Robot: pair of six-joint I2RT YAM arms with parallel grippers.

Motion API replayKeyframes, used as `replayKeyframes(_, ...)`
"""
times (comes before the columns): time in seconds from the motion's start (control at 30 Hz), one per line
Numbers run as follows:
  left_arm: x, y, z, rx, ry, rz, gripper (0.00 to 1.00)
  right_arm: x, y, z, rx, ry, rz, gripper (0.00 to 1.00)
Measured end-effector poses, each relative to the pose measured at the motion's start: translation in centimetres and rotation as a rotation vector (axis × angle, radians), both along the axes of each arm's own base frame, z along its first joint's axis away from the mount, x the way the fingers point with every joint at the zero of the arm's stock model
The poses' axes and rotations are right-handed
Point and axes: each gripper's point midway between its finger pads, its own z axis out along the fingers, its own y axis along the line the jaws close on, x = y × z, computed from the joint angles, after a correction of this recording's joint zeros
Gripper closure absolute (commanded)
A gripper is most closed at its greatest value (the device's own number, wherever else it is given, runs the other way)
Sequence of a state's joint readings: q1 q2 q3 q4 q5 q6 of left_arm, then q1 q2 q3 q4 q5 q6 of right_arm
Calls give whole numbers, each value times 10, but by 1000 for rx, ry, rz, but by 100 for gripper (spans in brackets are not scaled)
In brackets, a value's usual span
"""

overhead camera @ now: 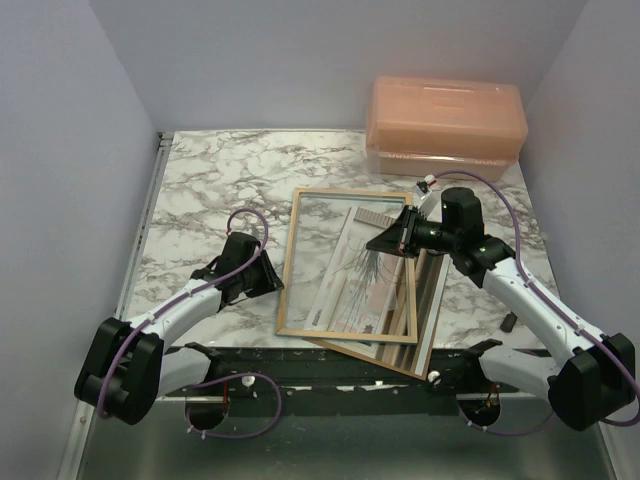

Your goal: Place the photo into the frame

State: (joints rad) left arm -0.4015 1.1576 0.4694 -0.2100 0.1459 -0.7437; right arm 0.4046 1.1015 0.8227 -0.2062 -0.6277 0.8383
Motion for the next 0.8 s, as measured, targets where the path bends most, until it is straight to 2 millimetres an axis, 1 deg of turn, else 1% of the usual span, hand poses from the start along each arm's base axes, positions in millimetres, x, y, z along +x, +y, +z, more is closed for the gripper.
replayKeyframes(0.23, 2, -1, 1, 3, 1, -3, 68, 0, 0, -10, -16, 14, 6, 100)
replayKeyframes(0.5, 2, -1, 1, 5, 1, -5, 68, 4, -8, -22, -78, 13, -29, 100)
replayKeyframes(0.67, 2, -1, 0, 5, 1, -5, 69, 6, -10, -24, -89, 10, -43, 100)
replayKeyframes(0.8, 2, -1, 0, 5, 1, -5, 69, 6, -11, -19, -87, -14, -46, 100)
